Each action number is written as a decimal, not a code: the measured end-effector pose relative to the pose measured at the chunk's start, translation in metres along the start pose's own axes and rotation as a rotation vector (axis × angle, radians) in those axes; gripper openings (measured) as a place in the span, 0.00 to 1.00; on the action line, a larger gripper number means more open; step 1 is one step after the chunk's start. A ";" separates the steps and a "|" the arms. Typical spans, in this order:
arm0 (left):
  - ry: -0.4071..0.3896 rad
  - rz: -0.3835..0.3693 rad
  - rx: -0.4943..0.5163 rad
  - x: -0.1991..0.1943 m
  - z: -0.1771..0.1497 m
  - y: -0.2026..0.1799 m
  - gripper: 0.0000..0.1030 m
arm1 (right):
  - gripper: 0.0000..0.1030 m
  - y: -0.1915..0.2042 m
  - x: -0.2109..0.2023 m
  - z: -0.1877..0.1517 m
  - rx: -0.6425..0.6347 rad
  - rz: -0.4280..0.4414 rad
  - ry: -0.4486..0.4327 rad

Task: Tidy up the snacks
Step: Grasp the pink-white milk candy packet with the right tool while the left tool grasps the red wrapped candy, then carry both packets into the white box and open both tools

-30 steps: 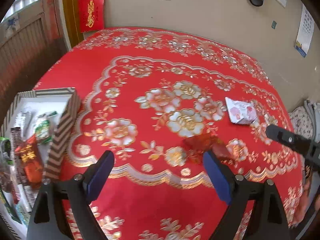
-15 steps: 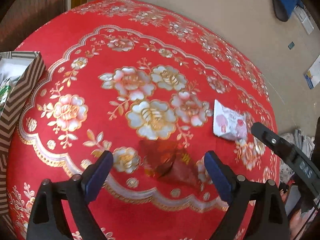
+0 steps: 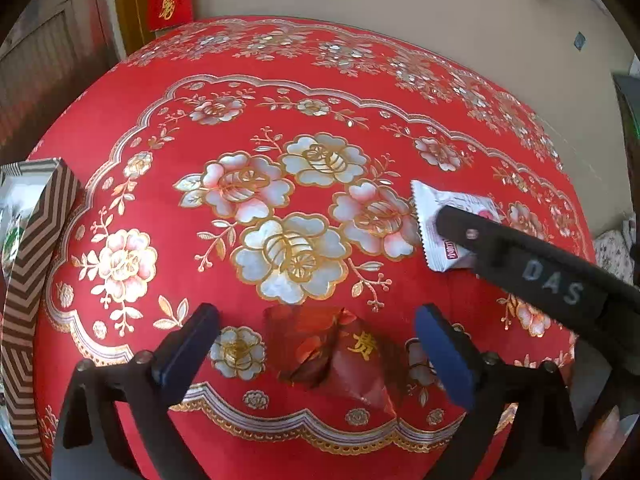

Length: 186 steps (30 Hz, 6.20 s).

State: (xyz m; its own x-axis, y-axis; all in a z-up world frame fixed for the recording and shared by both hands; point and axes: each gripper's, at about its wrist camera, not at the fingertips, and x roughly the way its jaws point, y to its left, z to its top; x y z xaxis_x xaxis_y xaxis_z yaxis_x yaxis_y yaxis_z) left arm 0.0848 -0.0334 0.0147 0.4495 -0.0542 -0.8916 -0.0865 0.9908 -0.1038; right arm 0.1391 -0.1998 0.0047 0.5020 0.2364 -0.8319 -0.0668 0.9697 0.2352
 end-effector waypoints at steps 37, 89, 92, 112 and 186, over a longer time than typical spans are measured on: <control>-0.048 -0.043 0.009 -0.036 -0.026 0.079 0.56 | 0.52 0.031 -0.059 -0.075 -0.104 0.062 -0.113; -0.011 -0.121 0.415 -0.045 -0.060 0.063 0.39 | 0.52 0.057 -0.069 -0.095 -0.113 0.136 -0.133; -0.041 -0.110 0.388 -0.053 -0.063 0.068 0.39 | 0.52 0.064 -0.069 -0.098 -0.123 0.139 -0.132; -0.220 0.019 0.241 -0.115 -0.074 0.123 0.39 | 0.52 0.132 -0.084 -0.116 -0.214 0.188 -0.146; -0.323 0.343 -0.181 -0.139 -0.114 0.321 0.89 | 0.63 0.349 -0.026 -0.154 -0.570 0.342 -0.003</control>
State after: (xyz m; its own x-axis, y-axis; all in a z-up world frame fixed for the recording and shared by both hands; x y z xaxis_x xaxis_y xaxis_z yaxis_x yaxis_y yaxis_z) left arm -0.1071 0.2781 0.0550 0.6176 0.3407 -0.7089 -0.4179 0.9057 0.0712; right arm -0.0298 0.1423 0.0313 0.3735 0.5374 -0.7561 -0.6683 0.7212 0.1824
